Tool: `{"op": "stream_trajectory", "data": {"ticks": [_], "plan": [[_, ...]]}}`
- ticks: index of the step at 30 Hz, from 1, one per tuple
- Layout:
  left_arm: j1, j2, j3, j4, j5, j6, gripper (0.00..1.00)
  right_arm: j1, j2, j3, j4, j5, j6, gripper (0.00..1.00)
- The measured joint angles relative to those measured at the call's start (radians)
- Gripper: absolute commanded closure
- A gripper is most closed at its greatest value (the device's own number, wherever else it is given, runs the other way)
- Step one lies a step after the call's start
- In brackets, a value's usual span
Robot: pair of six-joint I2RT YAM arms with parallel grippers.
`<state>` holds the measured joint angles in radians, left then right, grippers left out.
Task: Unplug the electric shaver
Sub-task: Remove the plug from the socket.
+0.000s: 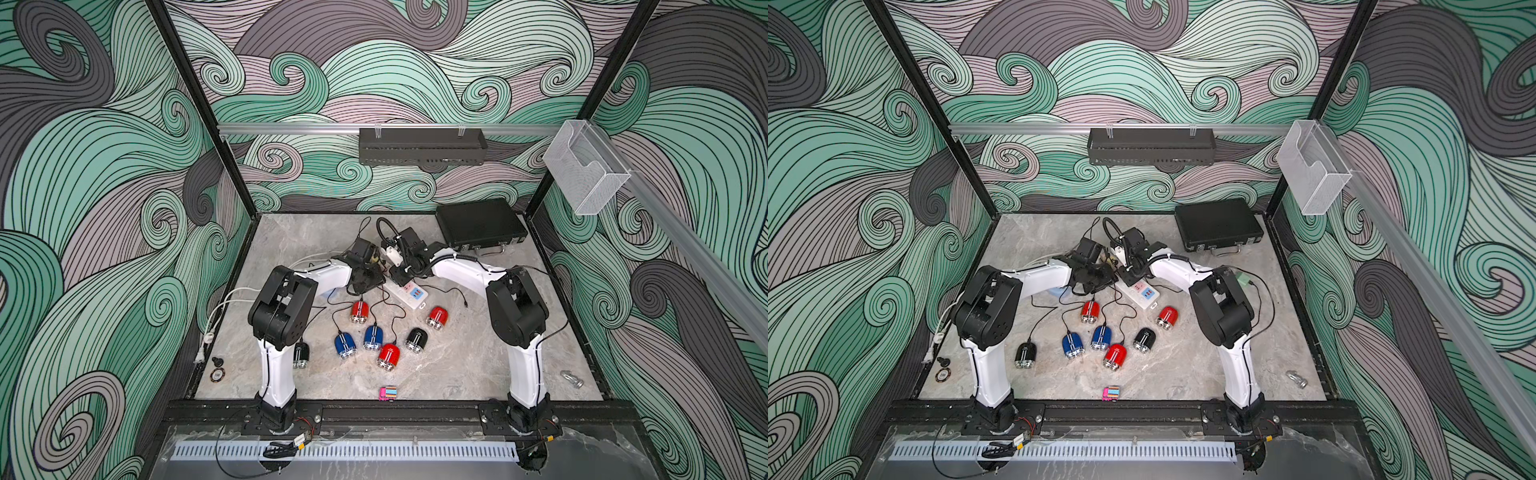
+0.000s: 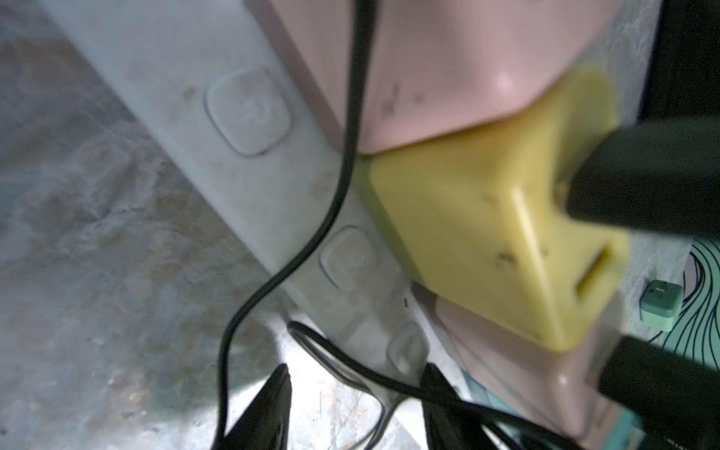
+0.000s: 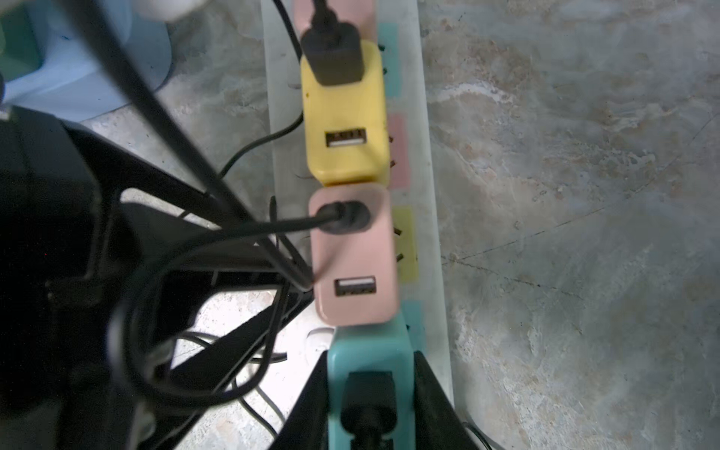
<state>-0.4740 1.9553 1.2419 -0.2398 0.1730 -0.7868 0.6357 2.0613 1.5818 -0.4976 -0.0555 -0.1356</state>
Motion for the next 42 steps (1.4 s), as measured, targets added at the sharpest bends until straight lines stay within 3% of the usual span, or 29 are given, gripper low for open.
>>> {"op": "stream_trajectory", "data": {"ticks": [26,42], "plan": [[-0.005,0.044,0.065,-0.037,0.004,0.008,0.47,0.012,-0.021,0.007,-0.008,0.055,-0.037,0.7],[-0.017,0.023,0.055,-0.06,-0.006,0.044,0.47,-0.039,-0.241,-0.098,0.025,0.113,0.033,0.69]]}}
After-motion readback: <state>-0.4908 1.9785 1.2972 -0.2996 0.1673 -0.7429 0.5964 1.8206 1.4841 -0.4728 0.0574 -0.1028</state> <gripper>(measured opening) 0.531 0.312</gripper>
